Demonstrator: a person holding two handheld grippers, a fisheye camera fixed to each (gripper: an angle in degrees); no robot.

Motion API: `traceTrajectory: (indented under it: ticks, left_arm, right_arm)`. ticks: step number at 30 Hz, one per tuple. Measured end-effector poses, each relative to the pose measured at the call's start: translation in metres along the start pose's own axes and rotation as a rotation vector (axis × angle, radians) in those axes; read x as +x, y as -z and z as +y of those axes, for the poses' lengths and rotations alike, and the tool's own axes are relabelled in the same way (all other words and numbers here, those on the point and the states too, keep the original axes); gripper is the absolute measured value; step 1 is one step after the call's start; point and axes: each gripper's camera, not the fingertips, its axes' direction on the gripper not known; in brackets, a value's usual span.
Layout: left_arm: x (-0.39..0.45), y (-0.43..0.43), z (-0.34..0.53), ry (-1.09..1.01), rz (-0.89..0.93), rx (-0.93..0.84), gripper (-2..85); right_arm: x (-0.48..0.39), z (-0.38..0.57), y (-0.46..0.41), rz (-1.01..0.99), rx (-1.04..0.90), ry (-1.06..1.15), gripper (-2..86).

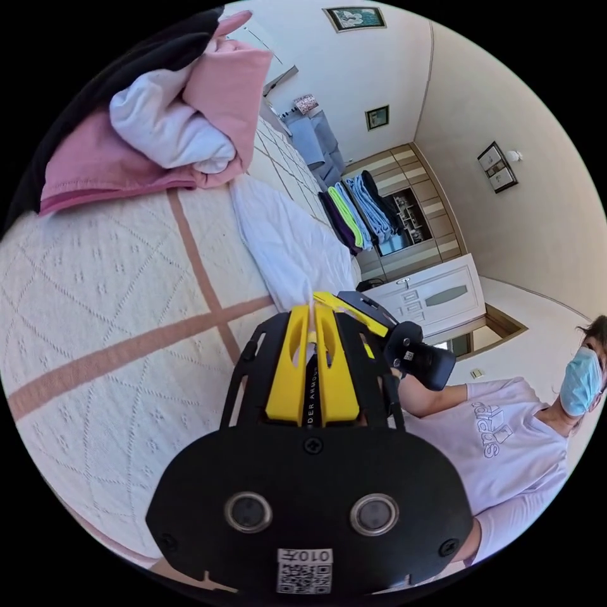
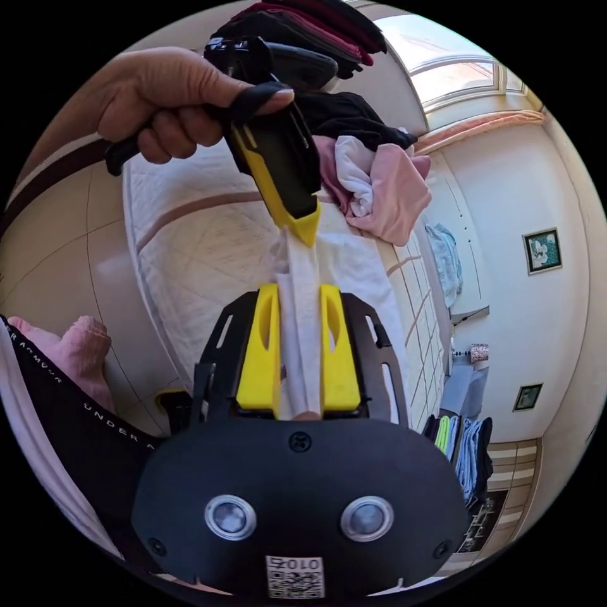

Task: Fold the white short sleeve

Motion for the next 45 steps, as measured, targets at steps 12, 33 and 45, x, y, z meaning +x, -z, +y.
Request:
traceTrajectory:
  ticks: [12, 33, 45]
  left_arm:
    - [-0.035, 0.029, 0.037, 0.085, 0.02, 0.131, 10.5]
    - [-0.008, -0.114, -0.053, 0.023, -0.187, 0.151, 2.7]
    - [0.26, -0.47, -0.151, -0.708, -0.55, -0.429, 1.7]
  right_arm:
    - [0.098, 0.071, -0.033, -0.424, 0.169, -0.514, 5.7]
    - [0.149, 0.203, -0.125, -0.515, 0.423, -0.745, 5.5]
    - [0.205, 0.52, -0.19, -0.584, 0.798, -1.659, 5.5]
